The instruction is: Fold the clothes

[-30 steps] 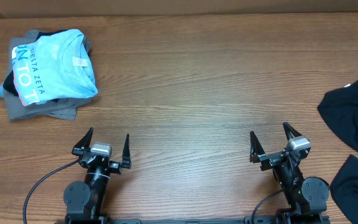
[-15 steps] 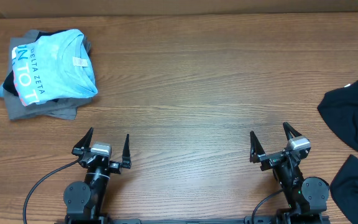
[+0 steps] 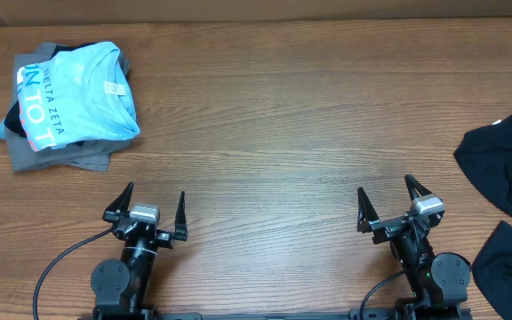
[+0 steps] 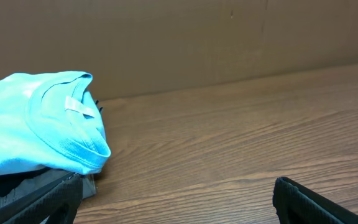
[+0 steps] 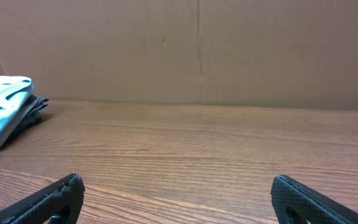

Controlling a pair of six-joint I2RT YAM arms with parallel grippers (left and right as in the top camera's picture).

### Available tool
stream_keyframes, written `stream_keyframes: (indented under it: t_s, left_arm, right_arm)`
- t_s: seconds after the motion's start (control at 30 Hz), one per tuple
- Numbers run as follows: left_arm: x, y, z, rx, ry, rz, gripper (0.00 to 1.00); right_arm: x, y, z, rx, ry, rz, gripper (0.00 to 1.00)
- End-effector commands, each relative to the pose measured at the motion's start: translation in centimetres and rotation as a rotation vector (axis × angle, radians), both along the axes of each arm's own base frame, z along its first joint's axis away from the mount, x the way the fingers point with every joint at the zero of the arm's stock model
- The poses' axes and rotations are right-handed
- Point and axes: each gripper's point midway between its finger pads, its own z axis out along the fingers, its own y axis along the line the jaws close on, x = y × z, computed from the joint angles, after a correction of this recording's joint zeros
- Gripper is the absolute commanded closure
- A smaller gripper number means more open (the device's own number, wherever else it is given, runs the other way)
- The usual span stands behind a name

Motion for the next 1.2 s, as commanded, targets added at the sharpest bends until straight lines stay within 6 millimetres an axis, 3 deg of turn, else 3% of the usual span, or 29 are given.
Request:
stream_keyframes:
  t_s: [0.0, 0.37, 0.63, 0.8, 0.9, 1.03, 1.17]
  left_arm:
    - [0.0, -0.2, -0.1, -0.013, 0.002, -0.01, 0.0]
    - [0.0, -0.3, 0.0, 0.036, -0.01, -0.018, 0.0]
    - [-0.3, -1.4, 0.3, -0.228, 0.032, -0.066, 0.0]
    - [-1.3, -3.5, 5.3, -0.262, -0.106, -0.214, 0.0]
    - [-1.9, -3.0, 8.5, -0.237, -0.168, -0.189, 0.0]
    - [-2.1, -2.3, 11.1, -0.199, -0.141, -0.142, 0.0]
    - [-1.3, -2.0, 13.1, -0.176, -0.043, -0.112, 0.0]
  right_arm:
    - [0.0, -0.1, -0.1, 0.0, -0.005, -0.003, 0.0]
    - [0.0, -0.1, -0.1, 0.0, -0.005, -0.003, 0.0]
    - [-0.7, 2.0, 0.2, 0.02, -0.011, 0.127, 0.0]
    - [-2.6, 4.8, 3.3, 0.234, -0.009, 0.321, 0.0]
    - [-3.1, 4.8, 5.3, 0.254, -0.02, 0.325, 0.0]
    - [-3.5, 4.3, 7.8, 0.257, -0.012, 0.295, 0.0]
    - [-2.9, 3.6, 8.3, 0.259, 0.112, 0.229, 0.0]
